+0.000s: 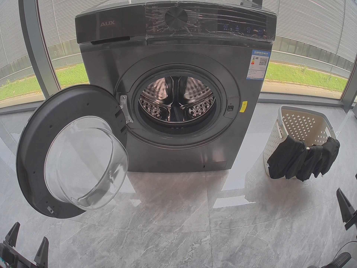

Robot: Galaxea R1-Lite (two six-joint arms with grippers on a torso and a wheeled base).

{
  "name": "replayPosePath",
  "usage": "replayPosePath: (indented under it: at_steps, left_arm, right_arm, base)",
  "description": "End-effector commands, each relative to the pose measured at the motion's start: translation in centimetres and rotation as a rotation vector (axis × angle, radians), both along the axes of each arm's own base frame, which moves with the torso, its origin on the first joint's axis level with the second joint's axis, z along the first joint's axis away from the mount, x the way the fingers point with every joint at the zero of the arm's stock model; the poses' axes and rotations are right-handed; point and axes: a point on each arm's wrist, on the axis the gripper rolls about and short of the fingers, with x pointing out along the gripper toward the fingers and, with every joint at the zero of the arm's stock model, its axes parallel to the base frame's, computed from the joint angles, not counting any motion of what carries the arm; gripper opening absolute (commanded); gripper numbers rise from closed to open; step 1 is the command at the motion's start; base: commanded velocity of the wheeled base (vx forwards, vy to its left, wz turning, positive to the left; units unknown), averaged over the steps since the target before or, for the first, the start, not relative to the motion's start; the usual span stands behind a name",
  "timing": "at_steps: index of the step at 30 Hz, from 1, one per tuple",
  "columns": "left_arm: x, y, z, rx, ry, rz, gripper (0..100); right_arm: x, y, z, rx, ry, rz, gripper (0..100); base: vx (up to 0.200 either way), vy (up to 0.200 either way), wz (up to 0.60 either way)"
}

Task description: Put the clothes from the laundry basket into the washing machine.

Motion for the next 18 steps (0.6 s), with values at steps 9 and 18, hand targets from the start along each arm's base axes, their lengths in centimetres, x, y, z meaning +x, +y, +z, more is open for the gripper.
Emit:
replayPosePath:
  at_steps: [9, 18]
  left_arm:
    - [0.0, 0.0, -0.5, -0.001, 0.000, 0.000, 100]
    - [0.0, 0.0, -0.5, -0.001, -0.002, 0.000, 100]
  right_arm:
    - [-5.0, -0.1, -5.4, 0.000, 0.012, -0.034, 100]
    - [-5.0, -0.3, -6.4, 0.042, 0.113, -0.156, 100]
  base:
    - [0.000, 0.000, 0.00]
    - [0.000, 0.000, 0.00]
